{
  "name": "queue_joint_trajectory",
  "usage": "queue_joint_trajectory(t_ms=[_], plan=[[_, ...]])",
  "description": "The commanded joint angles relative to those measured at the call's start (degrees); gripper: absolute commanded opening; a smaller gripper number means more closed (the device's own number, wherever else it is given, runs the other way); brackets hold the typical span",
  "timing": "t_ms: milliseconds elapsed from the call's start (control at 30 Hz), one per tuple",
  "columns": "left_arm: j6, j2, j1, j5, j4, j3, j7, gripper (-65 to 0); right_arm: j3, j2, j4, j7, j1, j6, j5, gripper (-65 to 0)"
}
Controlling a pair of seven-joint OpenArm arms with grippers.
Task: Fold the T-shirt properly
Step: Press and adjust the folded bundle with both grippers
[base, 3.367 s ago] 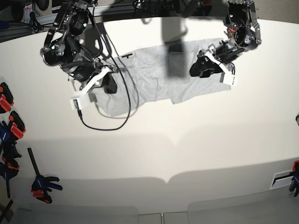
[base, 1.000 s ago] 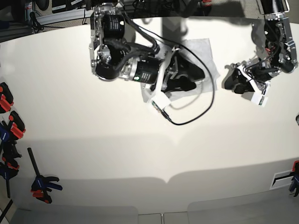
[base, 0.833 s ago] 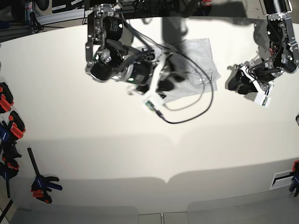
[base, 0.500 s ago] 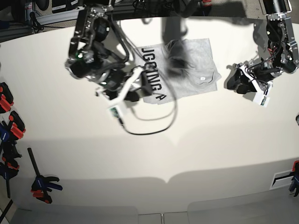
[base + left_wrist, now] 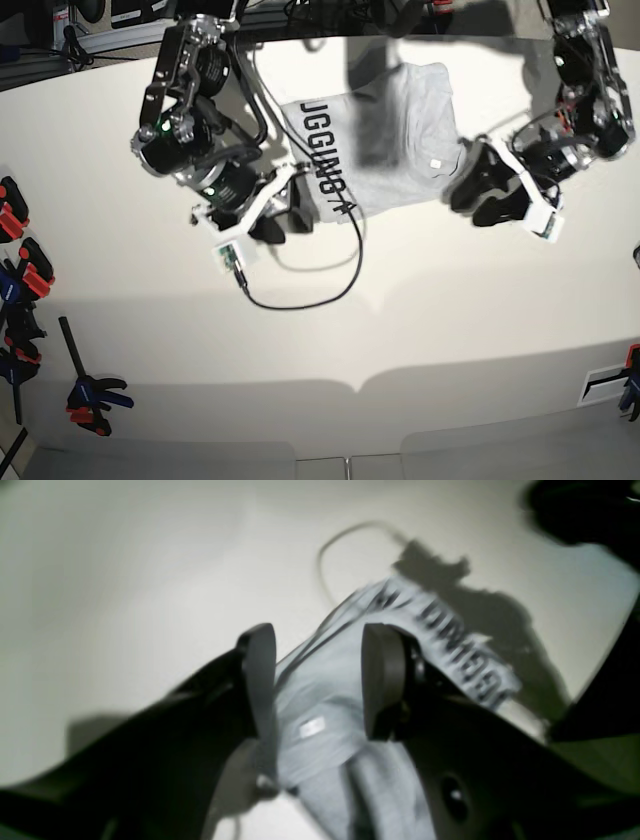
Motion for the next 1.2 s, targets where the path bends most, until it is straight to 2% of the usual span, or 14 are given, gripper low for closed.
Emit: queue_joint_trajectory(t_ms=[0, 133, 300, 367, 500, 600, 700, 767, 900, 1033, 1167], plan=[[-0.33, 0.87, 1.18, -1.16, 2.78, -0.28, -1.14, -39.0, -0.15, -0.22, 0.74, 1.46, 1.55, 0.52, 2.19, -40.2], [-0.37, 5.49, 7.91, -1.07, 5.86, -0.28, -1.29, -39.0, -0.15, -0.22, 0.72, 1.51, 4.35, 0.52, 2.93, -40.2], [-0.37, 8.07, 14.75, -2.62, 5.16, 1.66, -2.62, -39.0, -0.42, -0.22, -3.65, 2.38, 7.08, 0.52, 2.93, -40.2], [-0.33, 8.07, 15.78, -1.79, 5.07, 4.79, -2.47, -39.0, -1.42, -0.22, -7.91, 2.69, 7.93, 0.68, 2.91, -40.2], [5.7, 8.28, 16.13, 4.52, 3.17, 12.46, -3.98, -39.0, -4.79, -0.22, -17.38, 5.81, 9.22, 4.35, 2.14, -40.2], [7.76, 8.37, 15.43, 10.03, 0.35, 16.59, -5.95, -39.0, -6.8, -0.22, -21.07, 8.63, 9.18, 5.16, -2.49, -40.2], [7.85, 8.33, 14.62, 16.04, -3.98, 17.44, -6.47, -39.0, -7.78, -0.22, -23.21, 11.13, 8.83, 5.6, -6.19, -40.2], [8.0, 8.2, 14.36, 19.85, -8.94, 17.4, -8.07, -39.0, -7.76, 0.0, -25.55, 11.3, 8.83, 7.39, -6.23, -40.3], [8.04, 7.89, 13.27, 20.68, -17.14, 17.4, -7.19, -39.0, -7.76, 2.16, -27.74, 11.3, 7.21, 8.17, -5.81, -40.4], [8.0, 5.68, 12.59, 21.79, -17.88, 17.4, -6.95, -39.0, -7.74, 4.39, -27.61, 11.34, 4.22, 8.66, -4.46, -40.4], [8.02, 3.69, 11.17, 25.99, -17.94, 17.4, -7.19, -39.0, -7.74, 6.27, -27.61, 11.1, 0.26, 8.93, -1.55, -40.4]])
